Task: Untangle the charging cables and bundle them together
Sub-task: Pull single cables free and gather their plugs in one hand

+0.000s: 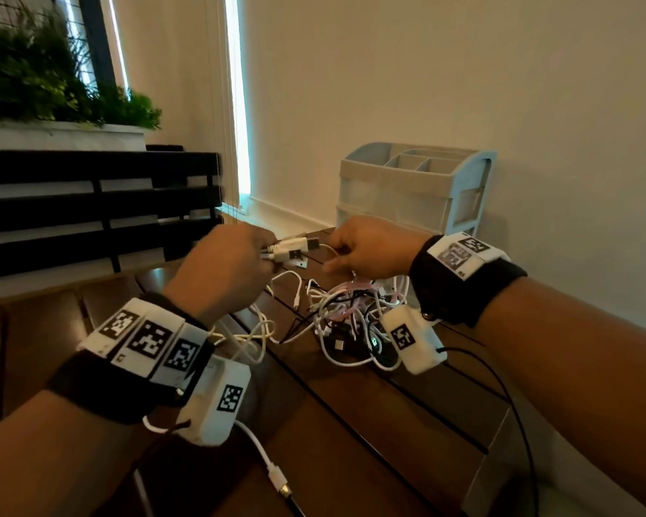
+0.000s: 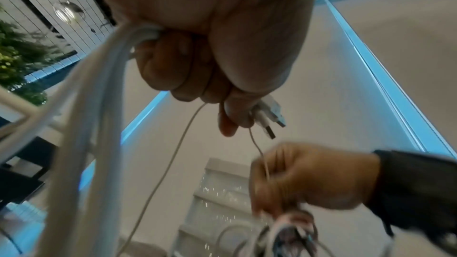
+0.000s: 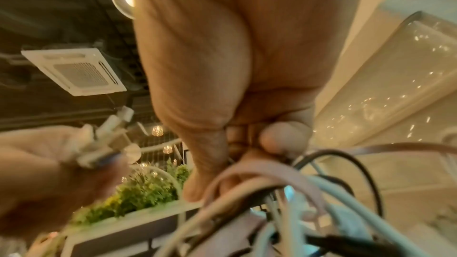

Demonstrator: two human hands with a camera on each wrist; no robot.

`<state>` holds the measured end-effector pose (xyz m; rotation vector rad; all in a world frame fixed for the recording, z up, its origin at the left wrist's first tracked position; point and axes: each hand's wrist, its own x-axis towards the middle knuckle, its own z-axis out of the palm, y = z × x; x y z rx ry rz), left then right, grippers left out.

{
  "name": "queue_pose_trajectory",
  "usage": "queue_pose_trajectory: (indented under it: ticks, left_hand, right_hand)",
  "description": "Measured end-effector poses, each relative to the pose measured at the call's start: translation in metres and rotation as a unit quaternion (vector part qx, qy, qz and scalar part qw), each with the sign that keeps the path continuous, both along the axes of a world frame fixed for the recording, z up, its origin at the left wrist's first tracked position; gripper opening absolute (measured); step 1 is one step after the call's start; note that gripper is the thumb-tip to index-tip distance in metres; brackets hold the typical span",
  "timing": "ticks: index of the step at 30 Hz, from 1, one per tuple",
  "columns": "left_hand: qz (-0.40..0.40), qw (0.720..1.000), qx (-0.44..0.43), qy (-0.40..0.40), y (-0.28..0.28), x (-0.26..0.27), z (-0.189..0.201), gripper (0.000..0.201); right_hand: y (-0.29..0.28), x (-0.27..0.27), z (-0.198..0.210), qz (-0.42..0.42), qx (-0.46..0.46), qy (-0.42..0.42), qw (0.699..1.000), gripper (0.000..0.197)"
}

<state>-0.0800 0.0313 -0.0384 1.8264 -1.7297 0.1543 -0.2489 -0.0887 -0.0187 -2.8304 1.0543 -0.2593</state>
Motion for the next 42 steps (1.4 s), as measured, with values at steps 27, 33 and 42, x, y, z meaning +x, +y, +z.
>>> queue_pose_trajectory:
  ticks: [27, 33, 42]
  left_hand:
    - [0.073, 0.991, -0.109, 0.023, 0.014, 0.027, 0.032, 0.018]
    - [-0.025, 0.997, -0.052, 0.053, 0.005, -0.002, 0.009, 0.016]
    - [-0.005, 1.000, 0.023, 0.018, 0.000, -0.003, 0.001, 0.021]
  right_hand:
    - [-0.011, -0.015, 0.013, -0.002, -0.039, -0.211, 0.977, 0.014]
    - [0.010, -0.003, 0.013, 0.082, -0.035, -0.234, 0.968, 0.011]
    - [0.011, 0.000, -0.002, 0.062, -0.040, -0.011, 0.997, 0.013]
